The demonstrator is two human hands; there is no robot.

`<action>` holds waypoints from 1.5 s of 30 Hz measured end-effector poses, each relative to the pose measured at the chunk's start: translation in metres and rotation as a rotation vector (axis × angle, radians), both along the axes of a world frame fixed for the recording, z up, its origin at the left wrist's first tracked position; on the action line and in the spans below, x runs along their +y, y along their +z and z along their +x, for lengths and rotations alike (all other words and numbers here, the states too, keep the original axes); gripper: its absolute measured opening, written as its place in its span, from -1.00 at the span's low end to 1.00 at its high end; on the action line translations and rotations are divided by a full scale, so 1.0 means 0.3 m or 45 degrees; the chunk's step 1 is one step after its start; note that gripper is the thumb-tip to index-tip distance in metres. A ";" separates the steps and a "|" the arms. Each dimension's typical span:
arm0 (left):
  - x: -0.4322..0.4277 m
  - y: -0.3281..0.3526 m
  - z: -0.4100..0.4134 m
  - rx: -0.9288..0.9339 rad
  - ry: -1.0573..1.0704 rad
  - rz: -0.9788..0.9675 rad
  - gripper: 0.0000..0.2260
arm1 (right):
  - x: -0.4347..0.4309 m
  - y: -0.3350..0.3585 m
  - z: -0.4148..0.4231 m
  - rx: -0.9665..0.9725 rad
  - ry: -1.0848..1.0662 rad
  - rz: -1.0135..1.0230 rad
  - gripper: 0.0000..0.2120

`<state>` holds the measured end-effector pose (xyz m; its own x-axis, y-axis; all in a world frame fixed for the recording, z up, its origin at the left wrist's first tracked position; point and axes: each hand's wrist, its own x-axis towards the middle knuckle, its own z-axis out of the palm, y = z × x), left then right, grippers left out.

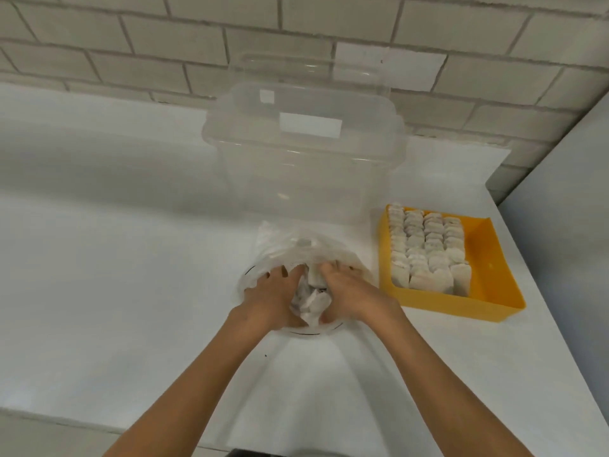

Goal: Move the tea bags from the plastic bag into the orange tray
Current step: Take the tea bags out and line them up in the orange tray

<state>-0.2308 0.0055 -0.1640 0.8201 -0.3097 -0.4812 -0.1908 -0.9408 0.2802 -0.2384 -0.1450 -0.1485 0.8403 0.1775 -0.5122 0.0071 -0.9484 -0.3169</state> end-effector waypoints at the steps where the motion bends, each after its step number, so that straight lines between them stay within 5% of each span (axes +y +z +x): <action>1: -0.003 -0.006 -0.006 -0.030 0.012 -0.012 -0.20 | 0.000 -0.008 0.002 -0.027 -0.008 -0.001 -0.25; 6: 0.011 -0.022 -0.017 -0.119 0.171 -0.329 -0.55 | -0.015 -0.003 0.019 -0.214 -0.075 0.148 -0.21; 12: 0.044 -0.010 0.011 -0.116 0.411 -0.765 -0.85 | -0.019 0.011 0.008 -0.375 -0.189 0.465 -0.61; 29: 0.073 0.103 0.008 -0.255 0.563 -1.076 -0.88 | -0.027 0.026 0.000 -0.455 -0.513 0.867 -0.72; 38: 0.069 0.194 0.022 -0.214 0.416 -1.025 -0.95 | -0.062 0.110 -0.024 -0.352 -0.714 1.384 -0.91; 45: 0.027 0.313 0.042 -0.053 0.300 -1.284 -0.92 | -0.095 0.151 -0.032 -0.449 -0.715 1.423 -0.96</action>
